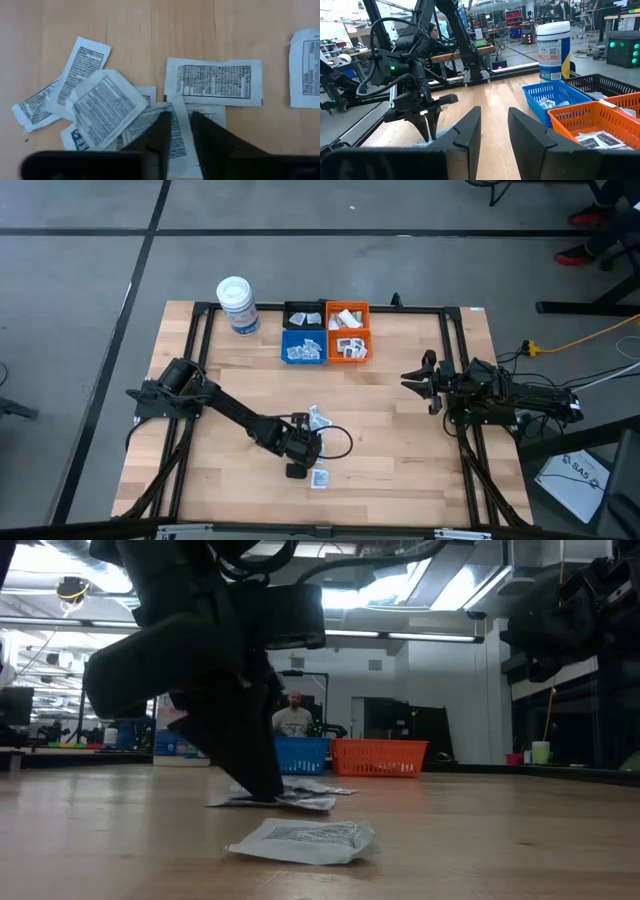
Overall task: Pick & Place First Aid Supplies
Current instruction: Put the alcohol pad into the black bin
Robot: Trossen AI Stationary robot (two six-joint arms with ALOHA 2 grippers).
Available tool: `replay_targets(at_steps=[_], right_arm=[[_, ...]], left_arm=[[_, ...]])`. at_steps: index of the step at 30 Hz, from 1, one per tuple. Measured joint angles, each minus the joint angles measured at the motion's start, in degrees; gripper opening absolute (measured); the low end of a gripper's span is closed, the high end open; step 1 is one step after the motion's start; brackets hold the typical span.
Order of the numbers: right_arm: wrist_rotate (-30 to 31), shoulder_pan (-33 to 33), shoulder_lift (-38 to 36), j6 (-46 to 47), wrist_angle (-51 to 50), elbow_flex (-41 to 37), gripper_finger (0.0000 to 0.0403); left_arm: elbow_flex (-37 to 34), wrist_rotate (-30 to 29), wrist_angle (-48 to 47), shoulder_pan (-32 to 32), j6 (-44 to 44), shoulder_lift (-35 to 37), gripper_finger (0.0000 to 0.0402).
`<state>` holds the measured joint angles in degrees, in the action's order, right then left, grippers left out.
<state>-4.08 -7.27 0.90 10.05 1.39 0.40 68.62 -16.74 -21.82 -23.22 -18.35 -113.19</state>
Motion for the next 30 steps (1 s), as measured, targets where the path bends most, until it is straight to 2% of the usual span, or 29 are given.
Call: replay_targets(at_steps=[5,18,26,30], right_arm=[[0.0,-0.02,-0.01,-0.01,0.0,0.0,0.01],[-0.01,0.0,-0.01,0.0,0.0,0.01,0.01],[-0.02,0.0,0.01,-0.01,0.0,0.0,0.01],[-0.02,-0.02,0.0,-0.01,0.0,0.02,0.01]], left_arm=[[-0.06,0.1,-0.06,0.02,0.02,0.03,0.0007],[-0.37,7.14,1.54,0.16,-0.82,7.25,0.0001],[-0.29,16.67,10.61,3.17,0.04,10.71,0.0001],[-0.28,22.29,12.0,5.64,-0.42,10.71,0.0001]])
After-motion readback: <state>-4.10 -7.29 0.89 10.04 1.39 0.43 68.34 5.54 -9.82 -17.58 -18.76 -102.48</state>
